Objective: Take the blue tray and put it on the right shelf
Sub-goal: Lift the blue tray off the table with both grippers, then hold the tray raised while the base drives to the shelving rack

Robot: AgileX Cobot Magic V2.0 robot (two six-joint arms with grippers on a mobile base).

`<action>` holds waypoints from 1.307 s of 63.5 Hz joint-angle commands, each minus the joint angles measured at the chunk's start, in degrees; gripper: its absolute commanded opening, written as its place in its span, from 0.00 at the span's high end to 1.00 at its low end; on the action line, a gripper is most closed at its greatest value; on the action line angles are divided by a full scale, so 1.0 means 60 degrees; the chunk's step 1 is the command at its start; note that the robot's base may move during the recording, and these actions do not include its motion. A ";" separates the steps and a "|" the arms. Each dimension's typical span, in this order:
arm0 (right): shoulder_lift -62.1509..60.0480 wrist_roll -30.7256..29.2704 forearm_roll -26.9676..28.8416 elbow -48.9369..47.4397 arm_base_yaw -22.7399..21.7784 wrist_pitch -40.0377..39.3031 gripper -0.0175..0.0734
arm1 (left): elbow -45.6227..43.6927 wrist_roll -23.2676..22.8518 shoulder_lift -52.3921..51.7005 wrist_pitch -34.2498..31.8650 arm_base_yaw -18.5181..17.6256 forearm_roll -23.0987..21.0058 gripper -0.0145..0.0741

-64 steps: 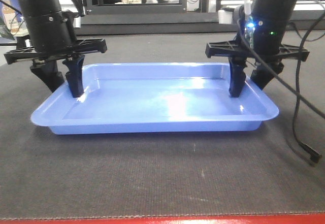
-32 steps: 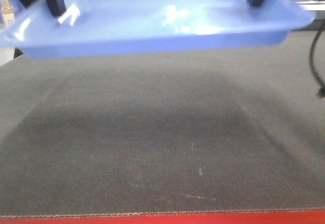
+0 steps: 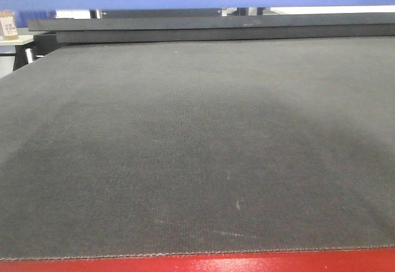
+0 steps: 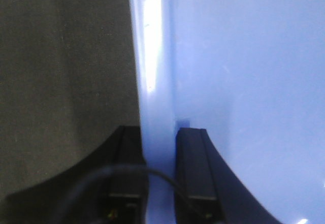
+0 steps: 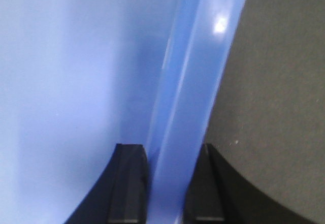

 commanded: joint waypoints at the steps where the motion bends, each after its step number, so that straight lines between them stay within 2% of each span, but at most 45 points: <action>1: -0.0443 -0.0321 -0.0346 -0.0048 0.0024 -0.0269 0.74 | -0.0235 0.0116 -0.0482 0.0789 -0.0097 0.0270 0.88; 83: -0.0469 -0.0321 -0.0346 -0.0037 0.0024 -0.0269 0.74 | -0.0057 0.0116 -0.0462 0.0789 -0.0097 0.0065 0.89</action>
